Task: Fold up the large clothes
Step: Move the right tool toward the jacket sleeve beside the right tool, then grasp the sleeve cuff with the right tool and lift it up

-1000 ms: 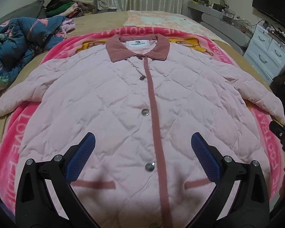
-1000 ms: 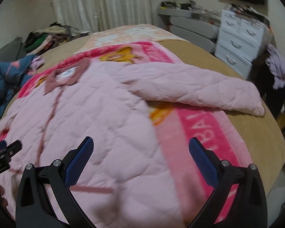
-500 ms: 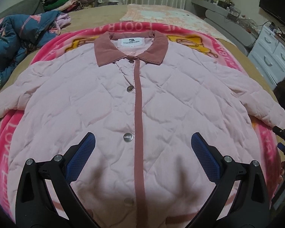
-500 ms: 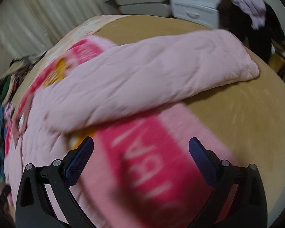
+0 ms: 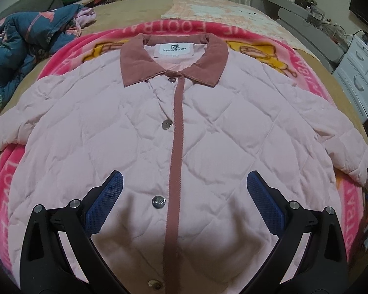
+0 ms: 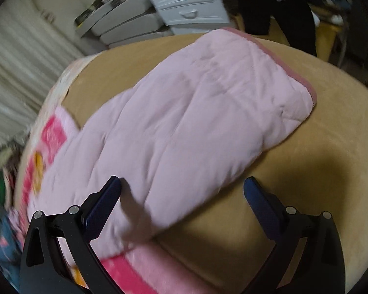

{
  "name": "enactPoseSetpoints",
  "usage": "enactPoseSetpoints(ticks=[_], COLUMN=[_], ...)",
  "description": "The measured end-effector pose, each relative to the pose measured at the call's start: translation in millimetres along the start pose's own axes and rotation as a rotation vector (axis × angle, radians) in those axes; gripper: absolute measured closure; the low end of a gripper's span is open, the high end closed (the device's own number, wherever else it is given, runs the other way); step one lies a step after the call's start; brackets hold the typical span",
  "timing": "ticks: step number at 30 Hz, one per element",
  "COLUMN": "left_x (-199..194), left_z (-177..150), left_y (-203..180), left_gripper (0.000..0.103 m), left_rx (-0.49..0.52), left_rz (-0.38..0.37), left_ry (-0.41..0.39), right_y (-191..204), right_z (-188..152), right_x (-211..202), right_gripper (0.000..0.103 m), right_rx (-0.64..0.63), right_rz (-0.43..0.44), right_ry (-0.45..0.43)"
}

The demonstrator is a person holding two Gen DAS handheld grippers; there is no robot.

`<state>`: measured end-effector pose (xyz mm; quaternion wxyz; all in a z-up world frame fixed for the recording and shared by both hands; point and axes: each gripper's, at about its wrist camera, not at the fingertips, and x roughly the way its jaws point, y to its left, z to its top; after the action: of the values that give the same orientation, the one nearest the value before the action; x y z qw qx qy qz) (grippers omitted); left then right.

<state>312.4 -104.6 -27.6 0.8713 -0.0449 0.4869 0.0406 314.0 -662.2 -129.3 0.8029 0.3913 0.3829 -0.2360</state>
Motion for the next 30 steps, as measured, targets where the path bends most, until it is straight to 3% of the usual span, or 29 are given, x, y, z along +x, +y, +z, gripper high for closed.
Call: enactPoseSetpoints(ticks=[4,6,8,12,15,20,30], left_x=[-5.3,-7.3,-9.2,-17.6,-24.2,-35.7,-52.5], left_z=[8.4,11.5,14.3,18.3,24.0,33.7,49.0], left_y=[0.3,1.6,3.2,8.6,16.6,33.0,63.9], left_gripper=[0.008,0.008,0.008,0.008,0.008,0.008,0.008], left_rx=[0.008,0.005,0.003,0.008,0.004,-0.009,-0.020], left_rz=[-0.006,-0.012,-0.030,-0.036,-0.035,-0.035,-0.014], left_ry=[-0.011,-0.015,-0.008,-0.019,-0.028,-0.055,-0.117], right_y=[-11.4,-15.6,-18.0,-0.2,26.1,80.1,173.1], right_z=[11.5,13.2,17.7,20.5,22.5,20.0,-15.4], right_x=[2.3,0.3,-1.6,-21.0,-44.8,-83.9,-138.4], right_gripper=[0.011,0.038,0.054,0.075,0.081,0.082,0.085], right_rx=[0.056,0.066,0.074,-0.012,-0.105,-0.263,-0.495], right_rz=[0.023,0.016,0.068,0.110,0.153,0.212,0.353], right_ry=[-0.034,-0.055,-0.073,-0.142,-0.199,-0.283,-0.342])
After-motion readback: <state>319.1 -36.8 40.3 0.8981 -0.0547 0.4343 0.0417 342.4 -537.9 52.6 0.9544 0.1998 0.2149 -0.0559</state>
